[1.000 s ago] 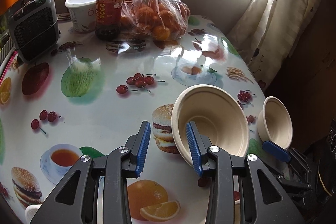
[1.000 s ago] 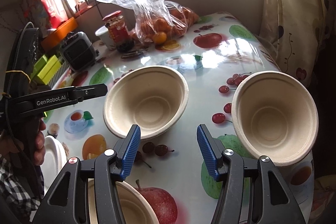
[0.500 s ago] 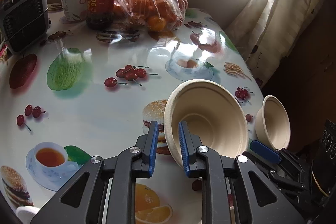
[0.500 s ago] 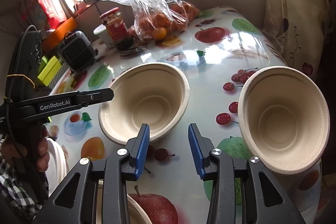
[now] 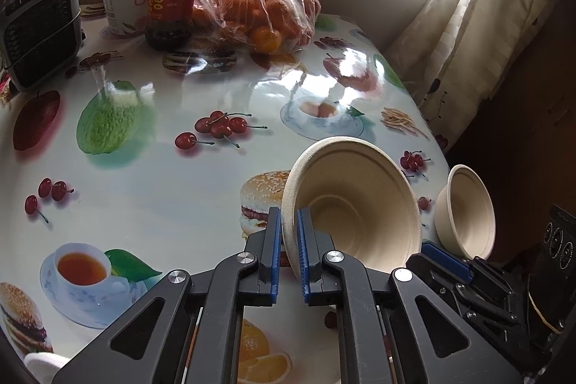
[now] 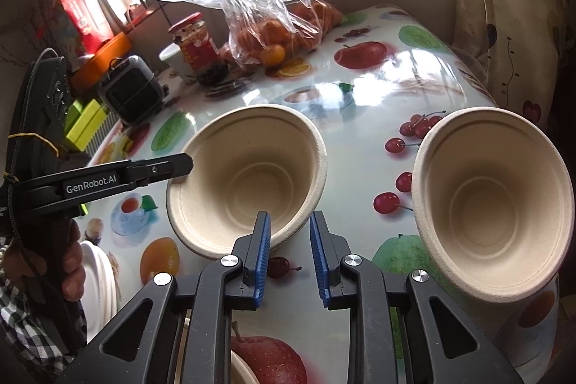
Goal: Organize plates and bowls
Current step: 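Lift the kraft bowl with the left gripper and carry it over another bowl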
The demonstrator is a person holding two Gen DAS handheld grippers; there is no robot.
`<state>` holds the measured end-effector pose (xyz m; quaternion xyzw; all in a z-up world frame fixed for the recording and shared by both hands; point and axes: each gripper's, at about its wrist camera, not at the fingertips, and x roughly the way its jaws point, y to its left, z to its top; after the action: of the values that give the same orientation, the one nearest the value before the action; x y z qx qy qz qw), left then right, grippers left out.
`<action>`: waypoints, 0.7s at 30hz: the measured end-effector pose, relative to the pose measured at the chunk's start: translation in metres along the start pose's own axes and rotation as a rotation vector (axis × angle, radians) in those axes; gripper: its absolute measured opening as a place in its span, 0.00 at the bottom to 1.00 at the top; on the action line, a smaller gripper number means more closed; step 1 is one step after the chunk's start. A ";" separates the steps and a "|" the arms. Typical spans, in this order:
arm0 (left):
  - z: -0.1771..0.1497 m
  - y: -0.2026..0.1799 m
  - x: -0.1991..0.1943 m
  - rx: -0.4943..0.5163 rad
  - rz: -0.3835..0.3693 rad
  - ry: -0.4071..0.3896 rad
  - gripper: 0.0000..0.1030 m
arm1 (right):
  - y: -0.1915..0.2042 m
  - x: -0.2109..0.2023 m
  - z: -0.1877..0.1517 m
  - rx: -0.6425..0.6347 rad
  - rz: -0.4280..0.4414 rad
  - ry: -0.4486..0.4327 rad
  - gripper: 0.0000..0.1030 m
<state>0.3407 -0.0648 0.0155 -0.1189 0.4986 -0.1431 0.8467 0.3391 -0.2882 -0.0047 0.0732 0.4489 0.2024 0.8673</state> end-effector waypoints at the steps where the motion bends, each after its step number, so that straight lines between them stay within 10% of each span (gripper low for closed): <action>1: 0.000 0.000 0.000 -0.002 -0.001 0.000 0.09 | 0.000 0.000 0.000 0.001 0.000 0.000 0.21; 21: -0.002 -0.006 -0.012 0.025 -0.003 -0.021 0.09 | -0.001 -0.010 0.001 0.010 0.010 -0.027 0.21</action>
<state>0.3324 -0.0665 0.0260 -0.1104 0.4875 -0.1492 0.8532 0.3348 -0.2930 0.0026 0.0827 0.4378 0.2035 0.8718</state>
